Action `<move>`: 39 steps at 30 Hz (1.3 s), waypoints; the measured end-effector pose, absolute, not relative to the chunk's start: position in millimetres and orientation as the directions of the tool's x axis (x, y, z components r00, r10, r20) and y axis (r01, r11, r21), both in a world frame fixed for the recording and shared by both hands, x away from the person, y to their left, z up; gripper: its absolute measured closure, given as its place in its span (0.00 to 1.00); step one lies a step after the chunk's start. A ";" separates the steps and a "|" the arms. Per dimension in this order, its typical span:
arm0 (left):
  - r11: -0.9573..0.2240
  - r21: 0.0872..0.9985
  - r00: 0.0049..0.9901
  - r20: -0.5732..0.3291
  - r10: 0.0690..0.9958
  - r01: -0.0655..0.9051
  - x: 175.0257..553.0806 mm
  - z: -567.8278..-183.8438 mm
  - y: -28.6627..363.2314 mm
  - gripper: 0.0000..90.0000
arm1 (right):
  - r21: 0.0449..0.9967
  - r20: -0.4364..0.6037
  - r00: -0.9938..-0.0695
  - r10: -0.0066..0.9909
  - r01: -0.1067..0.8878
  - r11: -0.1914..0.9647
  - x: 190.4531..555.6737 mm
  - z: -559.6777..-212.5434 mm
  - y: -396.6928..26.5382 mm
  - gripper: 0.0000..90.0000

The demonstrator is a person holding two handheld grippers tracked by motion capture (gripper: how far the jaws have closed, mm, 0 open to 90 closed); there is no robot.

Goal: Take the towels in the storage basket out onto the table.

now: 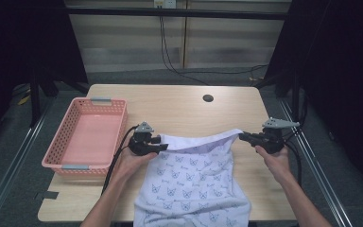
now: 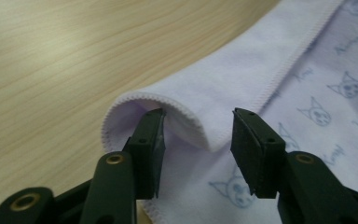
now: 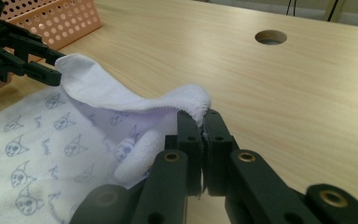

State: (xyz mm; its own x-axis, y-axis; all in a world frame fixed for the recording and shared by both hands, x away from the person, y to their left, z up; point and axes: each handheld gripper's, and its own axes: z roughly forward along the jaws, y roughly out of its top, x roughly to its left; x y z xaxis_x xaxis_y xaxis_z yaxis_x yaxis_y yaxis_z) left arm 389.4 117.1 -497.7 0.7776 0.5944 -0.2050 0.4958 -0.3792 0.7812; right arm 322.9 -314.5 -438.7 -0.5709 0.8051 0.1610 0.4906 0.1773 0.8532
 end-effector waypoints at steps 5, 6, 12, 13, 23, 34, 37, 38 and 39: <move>-0.324 0.772 0.744 -0.270 0.611 0.547 400.7 -502.7 112.4 0.55 | 0.854 0.166 -0.578 0.799 0.489 0.176 328.5 -438.7 -311.4 0.98; -0.317 0.782 0.749 -0.268 0.606 0.536 400.5 -501.5 113.4 0.68 | 0.853 0.159 -0.576 0.802 0.489 0.182 328.4 -440.3 -310.2 0.98; -0.286 0.812 0.764 -0.273 0.585 0.509 392.3 -479.2 119.4 0.98 | 0.858 0.184 -0.579 0.794 0.489 0.158 325.2 -445.6 -313.9 0.98; -0.267 0.825 0.763 -0.271 0.586 0.498 390.1 -471.8 121.9 0.98 | 0.860 0.186 -0.576 0.796 0.487 0.152 324.8 -444.4 -315.3 0.98; -0.160 0.915 0.783 -0.216 0.584 0.372 370.2 -390.3 149.8 0.98 | 0.910 0.160 -0.581 0.798 0.401 0.109 321.0 -397.2 -324.8 0.98; -0.055 0.952 0.779 -0.212 0.590 0.301 367.1 -336.3 165.7 0.98 | 0.956 0.093 -0.601 0.794 0.278 0.099 320.7 -335.7 -314.1 0.98; -0.067 0.953 0.767 -0.194 0.611 0.295 369.7 -324.5 166.7 0.98 | 0.962 0.084 -0.604 0.792 0.256 0.093 324.8 -323.4 -311.0 0.98; -0.046 0.957 0.767 -0.200 0.610 0.287 369.9 -320.7 167.2 0.98 | 0.965 0.086 -0.606 0.791 0.248 0.085 326.9 -319.7 -310.5 0.98; -0.043 0.960 0.769 -0.194 0.609 0.276 370.0 -316.4 168.8 0.98 | 0.967 0.088 -0.605 0.791 0.242 0.077 329.6 -316.4 -309.8 0.98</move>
State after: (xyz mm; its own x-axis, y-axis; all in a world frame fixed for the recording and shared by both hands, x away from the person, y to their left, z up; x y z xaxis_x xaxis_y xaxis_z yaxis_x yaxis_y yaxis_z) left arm 370.0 168.8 -316.4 0.7690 0.6092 -0.1938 0.2760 -0.0430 0.9602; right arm 329.6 -309.8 -316.4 -0.6049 0.7914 0.0880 0.2420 0.0774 0.9672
